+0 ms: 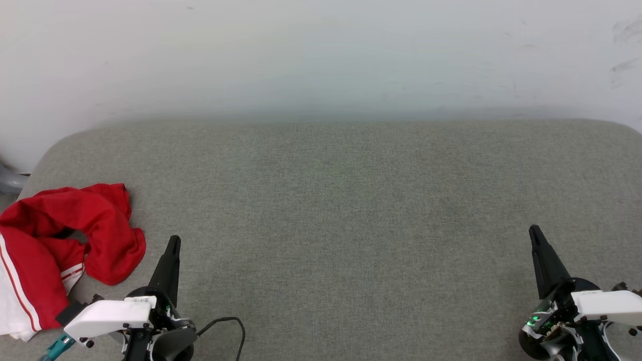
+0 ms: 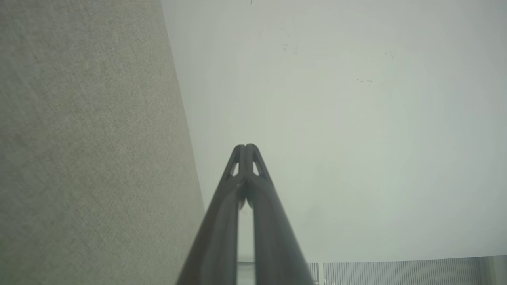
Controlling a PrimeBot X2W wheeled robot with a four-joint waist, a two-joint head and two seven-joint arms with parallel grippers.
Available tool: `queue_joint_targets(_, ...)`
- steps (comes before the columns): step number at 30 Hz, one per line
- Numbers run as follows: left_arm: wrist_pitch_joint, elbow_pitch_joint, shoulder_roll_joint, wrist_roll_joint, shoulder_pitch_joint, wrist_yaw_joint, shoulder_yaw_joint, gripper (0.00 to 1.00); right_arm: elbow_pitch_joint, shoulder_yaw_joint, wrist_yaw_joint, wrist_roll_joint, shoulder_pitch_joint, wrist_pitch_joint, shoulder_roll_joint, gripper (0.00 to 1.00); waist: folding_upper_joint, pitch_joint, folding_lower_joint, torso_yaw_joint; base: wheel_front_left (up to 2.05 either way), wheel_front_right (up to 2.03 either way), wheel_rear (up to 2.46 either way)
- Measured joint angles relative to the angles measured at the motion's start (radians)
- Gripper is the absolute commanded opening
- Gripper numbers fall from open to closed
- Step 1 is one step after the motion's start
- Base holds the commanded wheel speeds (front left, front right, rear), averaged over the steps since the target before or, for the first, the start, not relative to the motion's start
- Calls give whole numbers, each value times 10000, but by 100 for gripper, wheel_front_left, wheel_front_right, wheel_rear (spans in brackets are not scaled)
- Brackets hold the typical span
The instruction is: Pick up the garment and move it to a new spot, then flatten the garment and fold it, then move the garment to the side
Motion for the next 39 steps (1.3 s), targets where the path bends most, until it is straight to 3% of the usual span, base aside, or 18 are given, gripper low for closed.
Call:
queue_joint_targets(23,0,0,0,0,0,0,0,0,0,2,0,0,0,0,0,0,0,0,0,0,0,0,0)
queue_joint_targets(24,-6,31,0,2,9,4,-12,100,29,4,2,2,18,0,0,100,0,0,0,0,0,0,0)
queue_joint_targets(30,-107,376,-27,6,400,17,-161,100,343,54,-2,2,442,-84,8,100,0,1,0,0,0,0,0)
queue_joint_targets(39,-556,15,-29,171,392,17,-759,100,-194,316,-2,-184,507,-487,10,100,0,-1,0,27,0,0,0)
